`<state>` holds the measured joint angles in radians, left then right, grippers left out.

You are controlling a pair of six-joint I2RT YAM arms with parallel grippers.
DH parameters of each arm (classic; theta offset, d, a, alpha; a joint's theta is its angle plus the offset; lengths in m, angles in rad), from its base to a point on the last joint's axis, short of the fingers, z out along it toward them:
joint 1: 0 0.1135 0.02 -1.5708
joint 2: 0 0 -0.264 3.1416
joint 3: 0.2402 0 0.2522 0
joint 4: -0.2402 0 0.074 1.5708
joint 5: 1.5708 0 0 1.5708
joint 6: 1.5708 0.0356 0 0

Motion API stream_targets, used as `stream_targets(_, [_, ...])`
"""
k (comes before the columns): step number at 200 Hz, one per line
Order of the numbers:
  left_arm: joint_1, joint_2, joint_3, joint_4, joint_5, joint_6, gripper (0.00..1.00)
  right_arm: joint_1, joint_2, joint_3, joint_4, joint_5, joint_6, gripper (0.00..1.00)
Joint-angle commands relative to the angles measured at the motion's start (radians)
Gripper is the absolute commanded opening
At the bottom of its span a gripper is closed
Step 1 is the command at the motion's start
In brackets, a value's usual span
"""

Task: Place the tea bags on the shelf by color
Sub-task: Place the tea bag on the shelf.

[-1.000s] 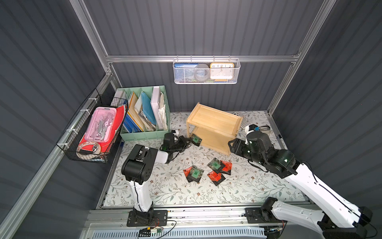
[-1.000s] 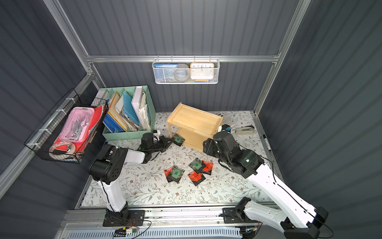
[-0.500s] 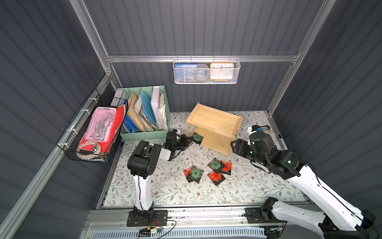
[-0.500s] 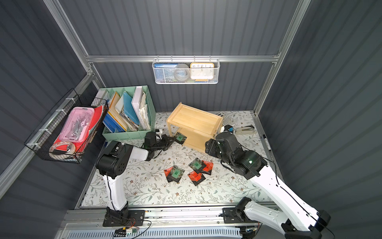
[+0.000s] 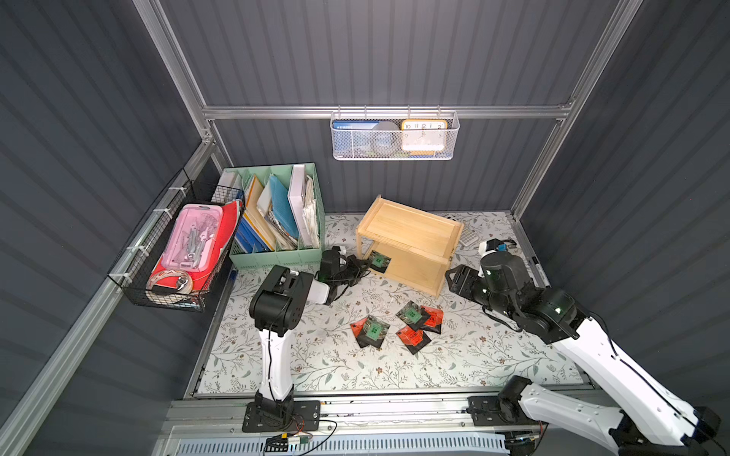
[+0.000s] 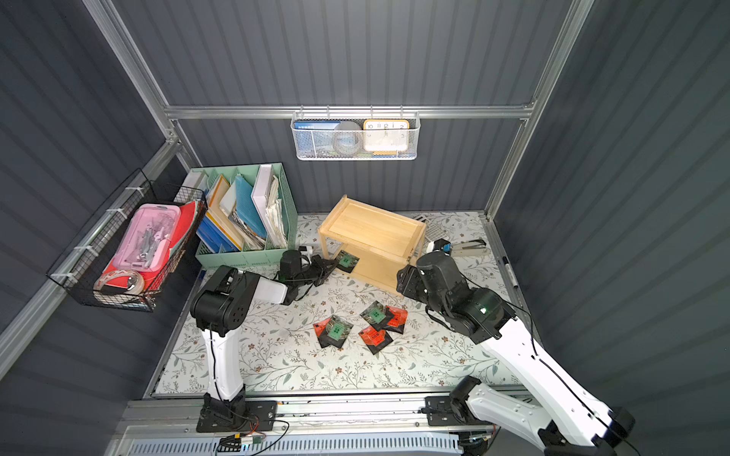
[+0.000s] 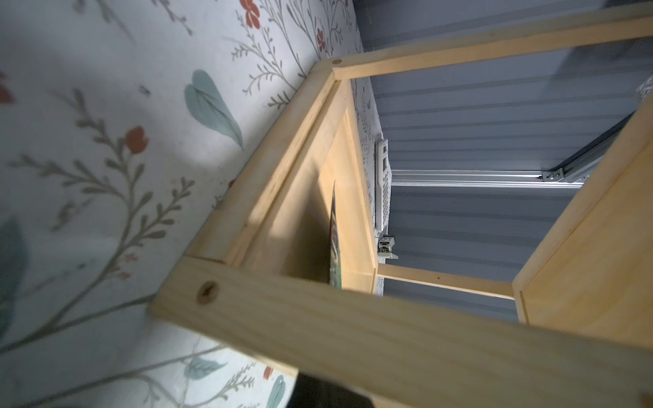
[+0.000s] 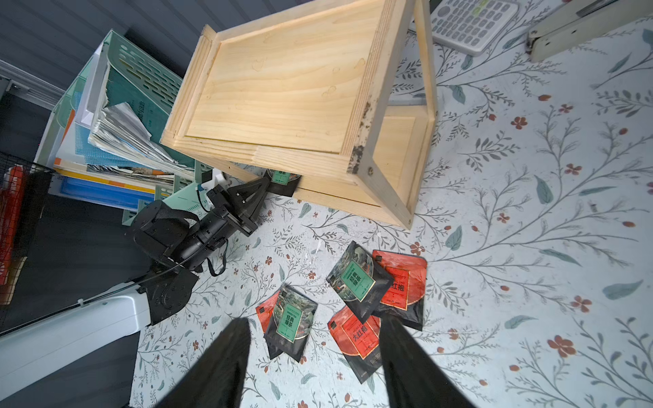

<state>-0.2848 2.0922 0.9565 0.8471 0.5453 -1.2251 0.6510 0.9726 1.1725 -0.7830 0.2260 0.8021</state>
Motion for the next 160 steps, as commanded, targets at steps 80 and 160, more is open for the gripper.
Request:
stream_targets(80, [-0.005, 0.017, 0.039, 0.005, -0.001, -0.023, 0.29, -0.013, -0.009, 0.019, -0.017, 0.007, -0.006, 0.63])
stream_targets(160, [-0.004, -0.007, 0.046, -0.018, 0.006, -0.031, 0.43, -0.015, -0.011, 0.015, -0.016, -0.001, -0.003, 0.64])
